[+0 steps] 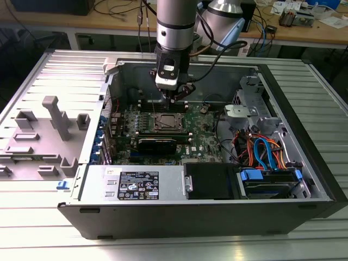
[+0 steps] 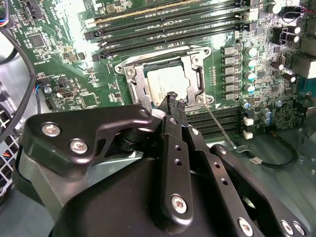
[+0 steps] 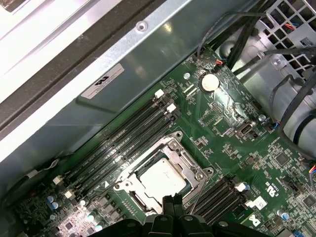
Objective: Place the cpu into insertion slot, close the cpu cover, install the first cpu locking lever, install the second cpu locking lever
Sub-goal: 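Install the first cpu locking lever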
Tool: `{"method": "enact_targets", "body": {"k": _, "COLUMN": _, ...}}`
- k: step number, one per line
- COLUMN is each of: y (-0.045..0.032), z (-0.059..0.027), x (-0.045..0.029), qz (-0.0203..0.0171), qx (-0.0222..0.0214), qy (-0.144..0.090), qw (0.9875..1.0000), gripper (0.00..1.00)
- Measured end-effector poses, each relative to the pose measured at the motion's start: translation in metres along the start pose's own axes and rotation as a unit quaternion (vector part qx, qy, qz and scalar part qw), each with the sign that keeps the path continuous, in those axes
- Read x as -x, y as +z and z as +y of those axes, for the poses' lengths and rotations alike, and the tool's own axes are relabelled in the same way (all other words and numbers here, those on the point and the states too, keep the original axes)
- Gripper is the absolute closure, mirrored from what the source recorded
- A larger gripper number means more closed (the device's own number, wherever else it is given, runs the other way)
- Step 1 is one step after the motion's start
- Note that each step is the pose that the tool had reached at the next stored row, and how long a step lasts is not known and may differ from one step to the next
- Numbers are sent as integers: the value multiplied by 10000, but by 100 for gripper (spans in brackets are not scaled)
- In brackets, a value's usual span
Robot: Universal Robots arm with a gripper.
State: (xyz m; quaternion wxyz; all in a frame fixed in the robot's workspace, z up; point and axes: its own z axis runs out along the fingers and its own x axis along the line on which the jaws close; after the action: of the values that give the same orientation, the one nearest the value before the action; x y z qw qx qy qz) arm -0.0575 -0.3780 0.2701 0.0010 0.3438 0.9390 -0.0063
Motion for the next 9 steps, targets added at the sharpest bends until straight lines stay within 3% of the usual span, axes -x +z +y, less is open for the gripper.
{"method": "enact_targets", "body": {"k": 9, "y": 0, "z": 0, "x": 0, "qz": 0, "qx": 0, "qy": -4, "qw": 10000, "gripper": 89}}
